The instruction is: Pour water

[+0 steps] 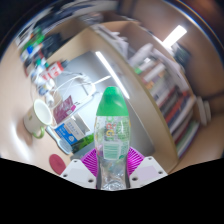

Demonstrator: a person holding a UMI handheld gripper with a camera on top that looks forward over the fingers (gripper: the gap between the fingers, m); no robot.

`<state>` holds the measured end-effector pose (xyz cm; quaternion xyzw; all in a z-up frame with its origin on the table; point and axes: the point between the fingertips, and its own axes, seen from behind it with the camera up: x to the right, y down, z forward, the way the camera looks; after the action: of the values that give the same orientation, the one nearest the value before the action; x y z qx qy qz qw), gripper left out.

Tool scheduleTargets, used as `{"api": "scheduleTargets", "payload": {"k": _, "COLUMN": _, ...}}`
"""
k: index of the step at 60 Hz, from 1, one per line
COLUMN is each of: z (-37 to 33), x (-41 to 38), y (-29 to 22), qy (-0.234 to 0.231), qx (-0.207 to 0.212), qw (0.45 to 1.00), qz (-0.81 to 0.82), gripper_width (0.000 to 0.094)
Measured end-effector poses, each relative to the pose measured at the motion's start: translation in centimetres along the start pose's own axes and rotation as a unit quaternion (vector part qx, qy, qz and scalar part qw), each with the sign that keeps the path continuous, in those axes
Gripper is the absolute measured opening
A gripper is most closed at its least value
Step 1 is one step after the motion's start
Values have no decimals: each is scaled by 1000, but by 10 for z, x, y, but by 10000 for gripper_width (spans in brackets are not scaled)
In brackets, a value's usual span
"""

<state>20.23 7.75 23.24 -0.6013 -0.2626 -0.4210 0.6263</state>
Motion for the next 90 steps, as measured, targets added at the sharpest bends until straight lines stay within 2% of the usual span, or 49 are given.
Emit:
{"api": "scheduleTargets", "payload": {"k": 9, "z": 52, "x": -21, "y": -43, "qy": 8, "qx": 37, "qw": 963, "qz": -268, "gripper_width": 325}}
{"api": "scheduleTargets", "payload": {"k": 20, "z": 89, "x": -57, "y": -70, "qy": 26, "qx": 94, "qw": 830, "qz": -549, "gripper_width": 325}}
{"api": "scheduleTargets", "payload": {"k": 29, "z": 105, "x": -70, "y": -74, "qy": 24, "qx": 117, "qw": 755, "qz": -645, "gripper_width": 326}}
{"api": "scheduleTargets", "payload": {"k": 45, "z": 112, "x": -75, "y": -71, "qy": 18, "qx": 112, "qw": 743, "qz": -659, "gripper_width": 327}}
{"api": "scheduleTargets", "payload": {"k": 54, "z": 111, "x": -74, "y": -73, "qy": 18, "qx": 113, "qw": 762, "qz": -637, "gripper_width": 327}}
{"api": "scheduleTargets", "payload": {"k": 58, "z": 113, "x": -68, "y": -73, "qy": 19, "qx": 106, "qw": 795, "qz": -597, "gripper_width": 327}}
{"api": "scheduleTargets", "payload": {"k": 62, "z": 111, "x": -53, "y": -72, "qy": 20, "qx": 92, "qw": 866, "qz": -491, "gripper_width": 325}}
{"api": "scheduleTargets", "payload": {"k": 66, "z": 113, "x": -45, "y": -62, "qy": 8, "qx": 57, "qw": 946, "qz": -319, "gripper_width": 327}}
{"api": "scheduleTargets", "payload": {"k": 67, "z": 113, "x": -44, "y": -57, "qy": 2, "qx": 46, "qw": 964, "qz": -263, "gripper_width": 280}}
{"api": "scheduleTargets", "payload": {"k": 68, "z": 113, "x": -45, "y": -50, "qy": -3, "qx": 34, "qw": 978, "qz": -206, "gripper_width": 326}}
{"api": "scheduleTargets", "payload": {"k": 71, "z": 114, "x": -54, "y": -24, "qy": -27, "qx": -7, "qw": 999, "qz": -37, "gripper_width": 329}}
{"api": "scheduleTargets", "payload": {"k": 75, "z": 108, "x": -79, "y": -5, "qy": -86, "qx": -39, "qw": 978, "qz": 185, "gripper_width": 330}}
{"api": "scheduleTargets", "payload": {"k": 79, "z": 100, "x": -105, "y": -2, "qy": -134, "qx": -42, "qw": 923, "qz": 358, "gripper_width": 330}}
{"api": "scheduleTargets", "payload": {"k": 85, "z": 97, "x": -121, "y": 21, "qy": -141, "qx": -54, "qw": 871, "qz": 468, "gripper_width": 330}}
{"api": "scheduleTargets", "payload": {"k": 89, "z": 94, "x": -134, "y": 37, "qy": -124, "qx": -45, "qw": 873, "qz": 470, "gripper_width": 332}}
{"api": "scheduleTargets", "payload": {"k": 90, "z": 101, "x": -121, "y": 36, "qy": -133, "qx": -52, "qw": 881, "qz": 452, "gripper_width": 332}}
